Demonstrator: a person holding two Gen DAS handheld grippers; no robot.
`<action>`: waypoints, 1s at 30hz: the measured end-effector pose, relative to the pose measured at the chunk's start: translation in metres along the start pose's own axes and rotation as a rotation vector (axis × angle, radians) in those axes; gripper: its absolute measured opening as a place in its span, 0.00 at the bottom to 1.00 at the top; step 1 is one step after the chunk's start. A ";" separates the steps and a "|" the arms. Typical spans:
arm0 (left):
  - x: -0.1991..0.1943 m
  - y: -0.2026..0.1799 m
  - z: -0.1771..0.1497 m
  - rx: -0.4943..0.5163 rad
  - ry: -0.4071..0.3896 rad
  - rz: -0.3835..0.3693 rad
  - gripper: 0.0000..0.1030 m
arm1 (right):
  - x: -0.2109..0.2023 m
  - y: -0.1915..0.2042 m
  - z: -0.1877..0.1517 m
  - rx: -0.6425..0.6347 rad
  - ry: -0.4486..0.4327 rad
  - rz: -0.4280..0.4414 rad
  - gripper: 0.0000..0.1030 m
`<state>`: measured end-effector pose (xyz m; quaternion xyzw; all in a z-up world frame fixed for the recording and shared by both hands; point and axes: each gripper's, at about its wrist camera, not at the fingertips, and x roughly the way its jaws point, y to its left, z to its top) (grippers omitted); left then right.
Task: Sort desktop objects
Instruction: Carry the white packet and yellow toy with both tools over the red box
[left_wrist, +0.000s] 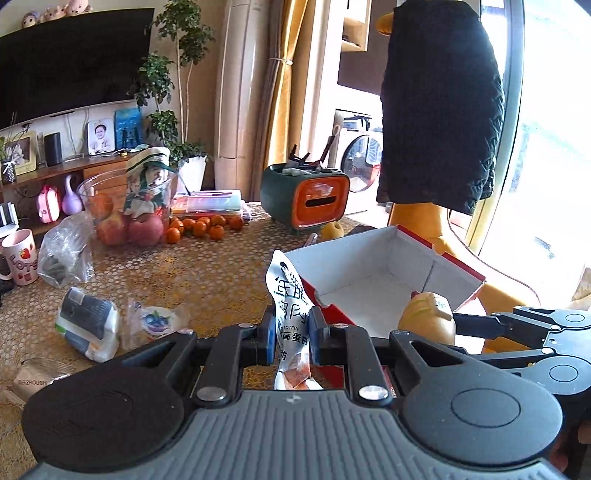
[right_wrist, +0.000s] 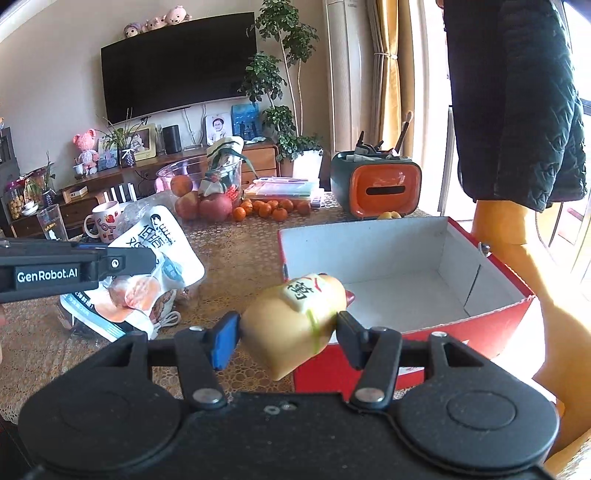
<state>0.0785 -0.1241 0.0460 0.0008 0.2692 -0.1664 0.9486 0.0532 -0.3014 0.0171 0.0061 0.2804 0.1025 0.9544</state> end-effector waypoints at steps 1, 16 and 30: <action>0.003 -0.006 0.002 0.009 0.002 -0.008 0.16 | 0.000 -0.004 0.000 0.002 -0.001 -0.003 0.55; 0.065 -0.055 0.034 0.067 0.065 -0.091 0.16 | 0.024 -0.078 0.019 0.010 0.014 -0.070 0.55; 0.139 -0.085 0.048 0.094 0.155 -0.125 0.16 | 0.063 -0.121 0.026 -0.022 0.071 -0.088 0.55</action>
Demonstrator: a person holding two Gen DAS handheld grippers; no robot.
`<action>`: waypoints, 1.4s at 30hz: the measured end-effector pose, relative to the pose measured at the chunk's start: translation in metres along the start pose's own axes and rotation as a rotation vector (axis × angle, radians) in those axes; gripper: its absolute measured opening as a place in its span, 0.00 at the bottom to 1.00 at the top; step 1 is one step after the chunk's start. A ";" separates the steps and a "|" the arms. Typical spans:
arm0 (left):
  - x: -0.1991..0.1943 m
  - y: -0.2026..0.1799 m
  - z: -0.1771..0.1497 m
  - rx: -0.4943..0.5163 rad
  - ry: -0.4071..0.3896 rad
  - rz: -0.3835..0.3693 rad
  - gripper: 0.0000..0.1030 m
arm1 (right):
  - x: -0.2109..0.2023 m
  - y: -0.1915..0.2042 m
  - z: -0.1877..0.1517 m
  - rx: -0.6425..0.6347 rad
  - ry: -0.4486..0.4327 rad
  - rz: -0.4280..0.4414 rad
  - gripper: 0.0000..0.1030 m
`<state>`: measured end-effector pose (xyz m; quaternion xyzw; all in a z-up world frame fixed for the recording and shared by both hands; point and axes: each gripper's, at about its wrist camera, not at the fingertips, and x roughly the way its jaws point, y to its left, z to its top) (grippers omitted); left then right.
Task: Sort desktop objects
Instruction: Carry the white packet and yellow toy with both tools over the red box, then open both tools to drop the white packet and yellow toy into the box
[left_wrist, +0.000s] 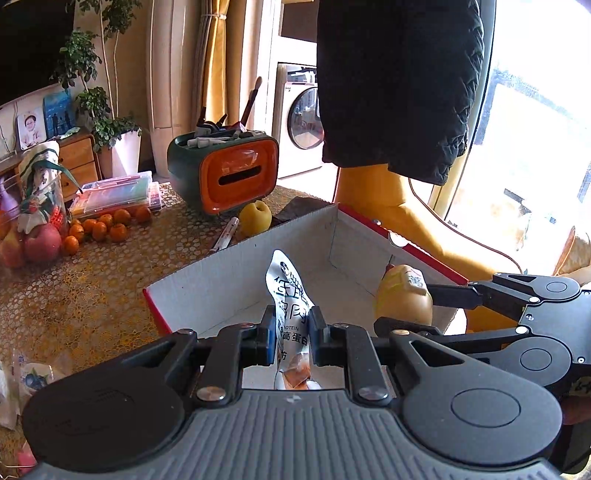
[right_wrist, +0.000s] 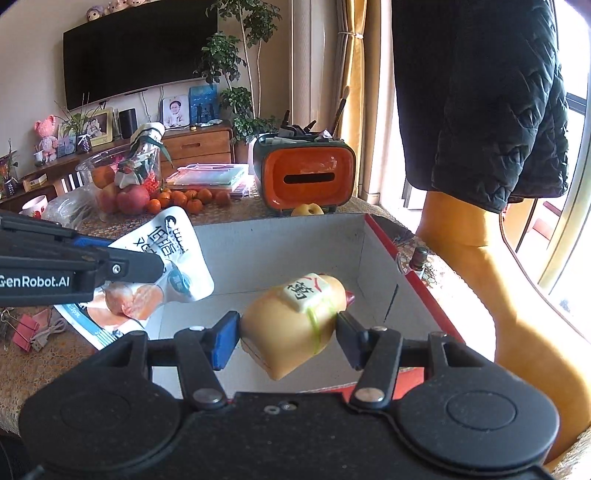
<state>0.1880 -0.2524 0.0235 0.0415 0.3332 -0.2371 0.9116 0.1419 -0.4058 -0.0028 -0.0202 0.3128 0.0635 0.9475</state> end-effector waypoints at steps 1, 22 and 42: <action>0.006 0.000 0.000 0.002 0.009 -0.001 0.16 | 0.003 -0.002 0.001 0.000 0.006 0.001 0.55; 0.082 0.004 -0.018 0.034 0.208 -0.006 0.16 | 0.067 -0.018 -0.004 -0.074 0.184 0.007 0.55; 0.094 -0.003 -0.022 0.090 0.279 0.006 0.16 | 0.072 -0.018 -0.011 -0.074 0.209 0.013 0.67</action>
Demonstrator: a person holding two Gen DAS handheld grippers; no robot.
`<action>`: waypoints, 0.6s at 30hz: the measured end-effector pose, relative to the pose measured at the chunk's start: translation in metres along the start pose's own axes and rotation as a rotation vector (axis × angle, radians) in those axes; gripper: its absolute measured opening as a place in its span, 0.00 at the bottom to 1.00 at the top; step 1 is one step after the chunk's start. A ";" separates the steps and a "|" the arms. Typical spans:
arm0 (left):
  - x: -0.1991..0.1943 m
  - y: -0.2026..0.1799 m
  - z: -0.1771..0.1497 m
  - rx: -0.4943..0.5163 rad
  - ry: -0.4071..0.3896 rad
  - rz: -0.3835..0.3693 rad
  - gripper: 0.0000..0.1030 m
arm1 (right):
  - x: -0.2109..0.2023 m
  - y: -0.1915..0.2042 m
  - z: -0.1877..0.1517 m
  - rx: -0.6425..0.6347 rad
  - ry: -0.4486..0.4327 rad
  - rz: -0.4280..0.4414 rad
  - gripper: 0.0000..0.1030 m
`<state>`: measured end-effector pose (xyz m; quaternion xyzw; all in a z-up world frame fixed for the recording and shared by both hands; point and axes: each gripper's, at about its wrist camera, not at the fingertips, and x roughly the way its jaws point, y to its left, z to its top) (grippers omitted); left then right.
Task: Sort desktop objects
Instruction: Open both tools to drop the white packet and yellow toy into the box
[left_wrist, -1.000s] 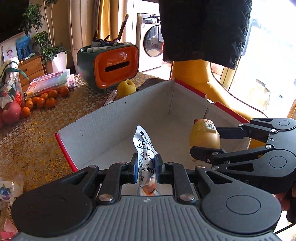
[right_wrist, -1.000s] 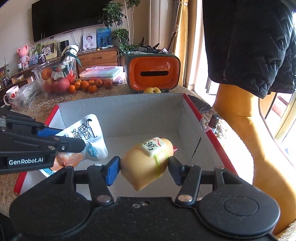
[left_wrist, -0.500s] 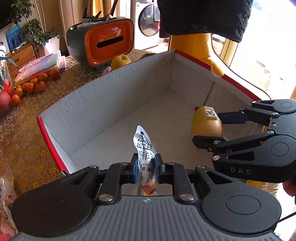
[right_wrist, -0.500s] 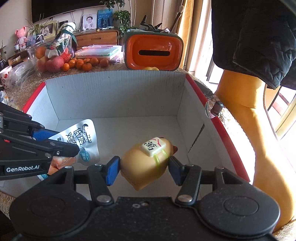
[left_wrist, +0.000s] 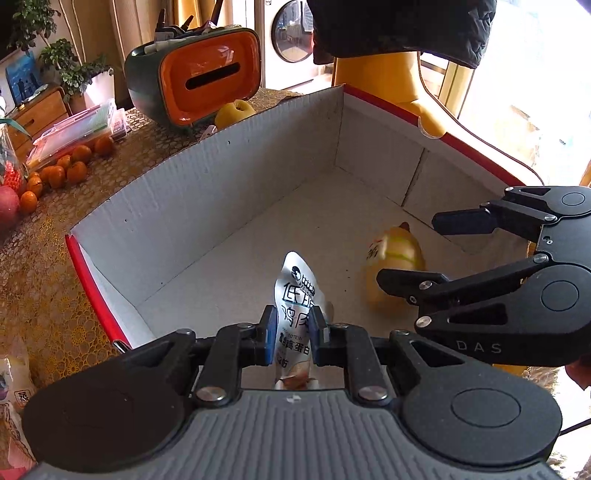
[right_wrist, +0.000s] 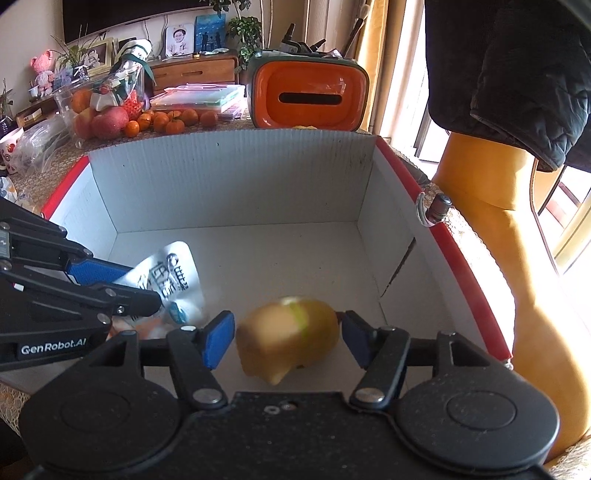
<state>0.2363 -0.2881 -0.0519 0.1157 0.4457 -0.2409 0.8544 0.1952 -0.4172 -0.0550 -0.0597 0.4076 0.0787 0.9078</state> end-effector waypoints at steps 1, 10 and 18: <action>-0.001 0.000 0.000 -0.003 -0.002 -0.003 0.16 | -0.001 0.000 0.000 0.001 -0.003 0.002 0.69; -0.019 -0.001 -0.002 -0.015 -0.047 -0.006 0.16 | -0.013 -0.001 0.002 0.009 -0.032 0.010 0.77; -0.037 -0.001 -0.005 -0.031 -0.089 -0.008 0.21 | -0.032 -0.003 0.002 -0.005 -0.051 0.010 0.80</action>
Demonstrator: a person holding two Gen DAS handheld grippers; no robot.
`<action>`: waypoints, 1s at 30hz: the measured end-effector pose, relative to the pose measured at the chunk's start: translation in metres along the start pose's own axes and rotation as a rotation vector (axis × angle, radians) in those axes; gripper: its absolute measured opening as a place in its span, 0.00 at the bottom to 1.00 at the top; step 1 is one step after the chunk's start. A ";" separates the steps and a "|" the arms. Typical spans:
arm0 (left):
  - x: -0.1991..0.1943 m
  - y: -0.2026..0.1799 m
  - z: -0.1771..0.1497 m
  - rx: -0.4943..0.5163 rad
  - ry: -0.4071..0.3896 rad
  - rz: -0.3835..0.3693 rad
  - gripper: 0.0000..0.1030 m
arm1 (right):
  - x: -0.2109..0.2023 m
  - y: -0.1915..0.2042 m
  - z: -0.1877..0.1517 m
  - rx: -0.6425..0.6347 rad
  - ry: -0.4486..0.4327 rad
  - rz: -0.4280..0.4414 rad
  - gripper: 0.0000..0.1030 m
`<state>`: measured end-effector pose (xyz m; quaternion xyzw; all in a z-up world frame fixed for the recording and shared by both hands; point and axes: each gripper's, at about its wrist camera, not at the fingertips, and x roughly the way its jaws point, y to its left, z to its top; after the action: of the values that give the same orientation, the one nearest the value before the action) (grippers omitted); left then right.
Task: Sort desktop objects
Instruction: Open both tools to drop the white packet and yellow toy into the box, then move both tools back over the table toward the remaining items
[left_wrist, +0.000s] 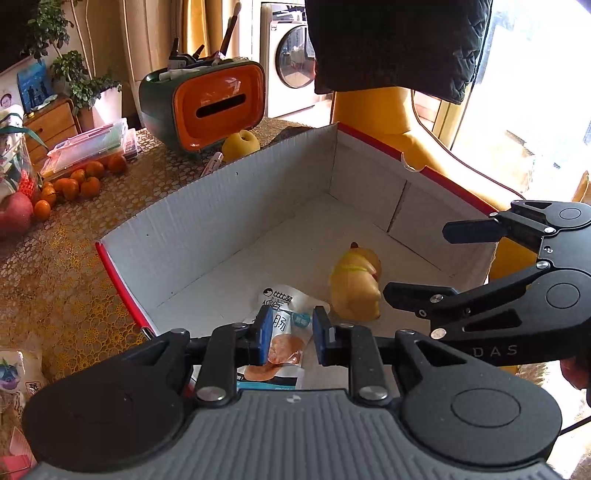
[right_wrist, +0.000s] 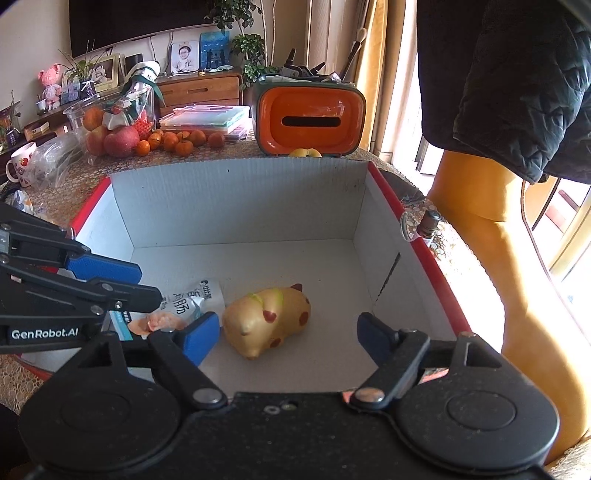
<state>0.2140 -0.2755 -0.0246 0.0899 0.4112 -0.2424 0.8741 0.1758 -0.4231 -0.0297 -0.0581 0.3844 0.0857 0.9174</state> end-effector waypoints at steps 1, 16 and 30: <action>-0.003 0.000 0.000 -0.002 -0.005 0.001 0.22 | -0.003 0.000 0.000 -0.003 -0.006 0.001 0.80; -0.044 0.009 -0.009 -0.040 -0.084 0.026 0.75 | -0.042 -0.002 -0.002 0.029 -0.060 0.012 0.87; -0.080 0.020 -0.027 -0.086 -0.132 0.009 0.87 | -0.062 0.027 -0.002 0.028 -0.074 0.025 0.88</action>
<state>0.1626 -0.2204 0.0181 0.0380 0.3621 -0.2258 0.9036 0.1264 -0.4039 0.0119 -0.0373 0.3519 0.0940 0.9306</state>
